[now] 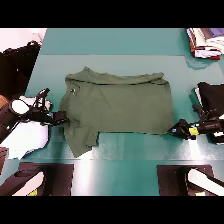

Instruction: Fold the shirts.

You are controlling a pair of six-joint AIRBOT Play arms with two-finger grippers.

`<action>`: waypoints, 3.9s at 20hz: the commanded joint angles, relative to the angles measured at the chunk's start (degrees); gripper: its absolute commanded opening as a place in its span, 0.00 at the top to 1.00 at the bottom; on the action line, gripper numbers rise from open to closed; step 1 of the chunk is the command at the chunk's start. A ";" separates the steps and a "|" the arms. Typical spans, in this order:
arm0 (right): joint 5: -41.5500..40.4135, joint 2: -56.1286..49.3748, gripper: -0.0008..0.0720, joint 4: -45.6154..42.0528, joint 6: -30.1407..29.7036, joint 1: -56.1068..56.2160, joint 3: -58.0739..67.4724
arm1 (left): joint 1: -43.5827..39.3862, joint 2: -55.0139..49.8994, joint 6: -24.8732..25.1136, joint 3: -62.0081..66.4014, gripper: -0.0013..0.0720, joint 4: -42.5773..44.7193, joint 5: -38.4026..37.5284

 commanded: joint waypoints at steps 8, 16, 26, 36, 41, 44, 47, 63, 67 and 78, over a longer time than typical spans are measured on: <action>-2.62 14.45 0.96 2.86 -1.14 2.99 13.68 | 0.04 13.07 1.95 16.28 0.94 0.68 -6.49; -2.99 23.58 0.96 3.15 -0.94 2.97 61.11 | 0.04 16.63 1.95 66.16 0.94 0.63 -9.55; 15.96 13.86 0.96 -12.63 9.64 3.02 91.45 | 0.04 14.29 1.81 81.81 0.94 0.55 -5.29; 18.60 -8.59 0.96 -11.28 9.57 3.65 63.80 | -0.04 -14.51 4.00 49.57 0.94 -0.22 -16.87; 7.67 -21.68 0.96 -11.78 9.33 8.31 63.71 | -0.48 -30.64 8.59 49.53 0.94 -2.82 -3.56; 3.02 -29.11 0.96 -11.76 9.44 11.10 71.67 | -0.48 -37.03 8.68 55.91 0.94 -3.08 2.32; 2.73 -33.88 0.96 -11.89 9.42 12.92 79.78 | -0.48 -39.26 8.66 61.81 0.94 -3.04 4.66; 0.22 -21.99 0.96 -23.17 7.67 13.81 52.61 | -5.14 -39.08 9.90 48.09 0.94 0.72 -11.28; 0.28 -20.35 0.44 -19.34 7.67 13.75 48.65 | -5.05 -39.06 7.32 46.34 0.36 2.49 -13.51; 4.07 -0.20 0.44 -18.69 7.39 8.26 34.16 | -5.07 -9.29 3.23 15.87 0.40 8.11 -16.92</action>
